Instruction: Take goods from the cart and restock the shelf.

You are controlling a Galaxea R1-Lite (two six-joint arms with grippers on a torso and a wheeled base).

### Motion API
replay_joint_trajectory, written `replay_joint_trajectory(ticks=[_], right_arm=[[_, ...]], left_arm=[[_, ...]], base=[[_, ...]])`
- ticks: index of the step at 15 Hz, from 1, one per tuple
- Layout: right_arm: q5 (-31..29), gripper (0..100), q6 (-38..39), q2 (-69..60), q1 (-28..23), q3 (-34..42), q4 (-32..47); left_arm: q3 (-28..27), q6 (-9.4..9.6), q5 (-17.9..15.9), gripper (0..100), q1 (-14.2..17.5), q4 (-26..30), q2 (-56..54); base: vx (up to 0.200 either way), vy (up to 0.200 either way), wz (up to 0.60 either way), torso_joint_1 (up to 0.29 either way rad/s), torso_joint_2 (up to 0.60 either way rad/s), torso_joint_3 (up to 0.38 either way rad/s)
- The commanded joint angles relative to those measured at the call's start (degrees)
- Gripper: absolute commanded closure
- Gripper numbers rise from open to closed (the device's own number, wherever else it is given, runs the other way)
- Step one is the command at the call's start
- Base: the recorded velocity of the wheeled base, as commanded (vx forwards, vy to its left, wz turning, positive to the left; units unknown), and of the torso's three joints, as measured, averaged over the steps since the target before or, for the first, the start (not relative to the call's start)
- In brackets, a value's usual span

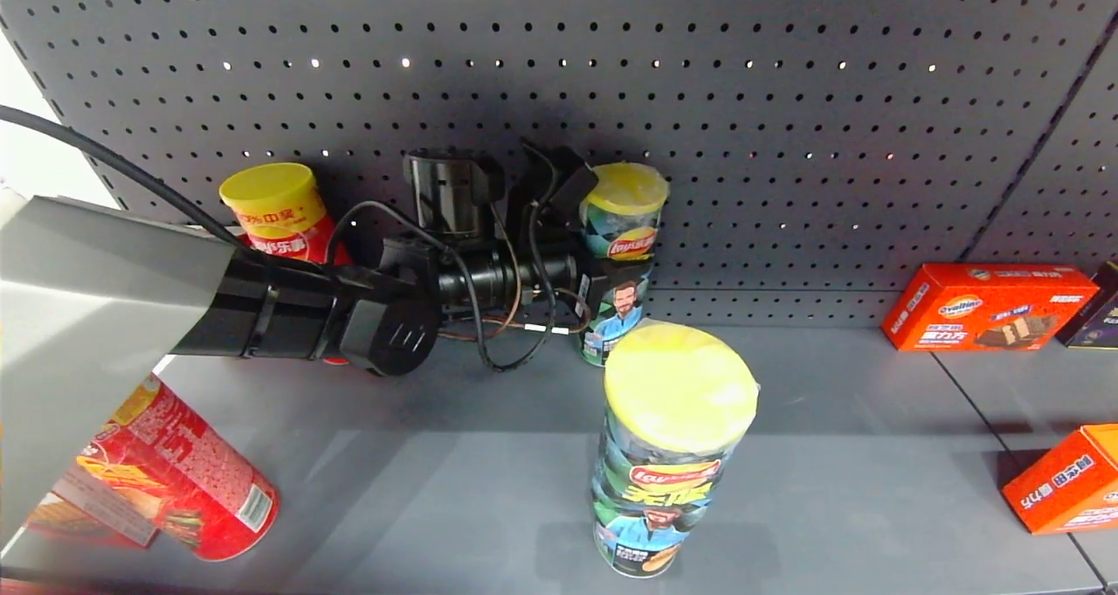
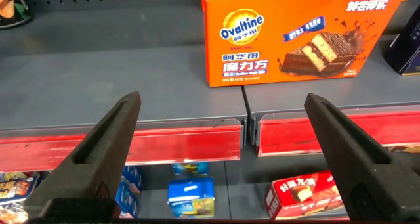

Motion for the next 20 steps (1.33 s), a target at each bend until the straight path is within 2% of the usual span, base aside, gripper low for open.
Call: replay_joint_trajectory(ticks=[1, 5, 6, 9, 10, 12, 14, 17, 19, 20], right_arm=[[0.0, 0, 0.0, 0.1, 0.0, 0.0, 0.0], [0.0, 0, 0.0, 0.1, 0.0, 0.0, 0.0], [0.0, 0, 0.0, 0.1, 0.0, 0.0, 0.0], [0.0, 0, 0.0, 0.1, 0.0, 0.1, 0.0], [0.0, 0, 0.0, 0.1, 0.0, 0.0, 0.0], [0.0, 0, 0.0, 0.1, 0.0, 0.0, 0.0], [0.0, 0, 0.0, 0.1, 0.0, 0.1, 0.0], [0.0, 0, 0.0, 0.1, 0.0, 0.0, 0.0], [0.0, 0, 0.0, 0.1, 0.0, 0.0, 0.0], [0.0, 0, 0.0, 0.1, 0.0, 0.1, 0.0]], left_arm=[[0.7, 0.02, 0.0, 100, -0.1, 0.0, 0.3], [2.2, 0.10, 0.3, 100, -0.1, -2.1, 0.2], [2.8, 0.10, 0.3, 0, -0.1, -2.1, 0.1], [4.6, 0.10, 0.4, 0, 0.0, -3.7, -1.2], [8.3, 0.10, 0.4, 0, 0.0, -5.8, -3.6], [12.9, 0.10, 1.1, 0, -0.1, -6.5, -6.9], [16.3, 0.19, 3.2, 0, -0.2, -6.7, -9.3], [20.4, 1.33, 7.4, 0, -0.2, -8.6, -11.7], [21.5, 2.04, 9.5, 0, -0.3, -8.6, -12.2], [21.6, 2.57, 11.9, 0, -0.4, -8.7, -12.2]], base=[[0.000, 0.000, 0.00, 0.000, 0.00, 0.000], [0.000, 0.000, 0.00, 0.000, 0.00, 0.000], [0.000, 0.000, 0.00, 0.000, 0.00, 0.000], [0.000, 0.000, 0.00, 0.000, 0.00, 0.000], [0.000, 0.000, 0.00, 0.000, 0.00, 0.000], [0.000, 0.000, 0.00, 0.000, 0.00, 0.000], [0.000, 0.000, 0.00, 0.000, 0.00, 0.000], [0.000, 0.000, 0.00, 0.000, 0.00, 0.000], [0.000, 0.000, 0.00, 0.000, 0.00, 0.000], [0.000, 0.000, 0.00, 0.000, 0.00, 0.000]])
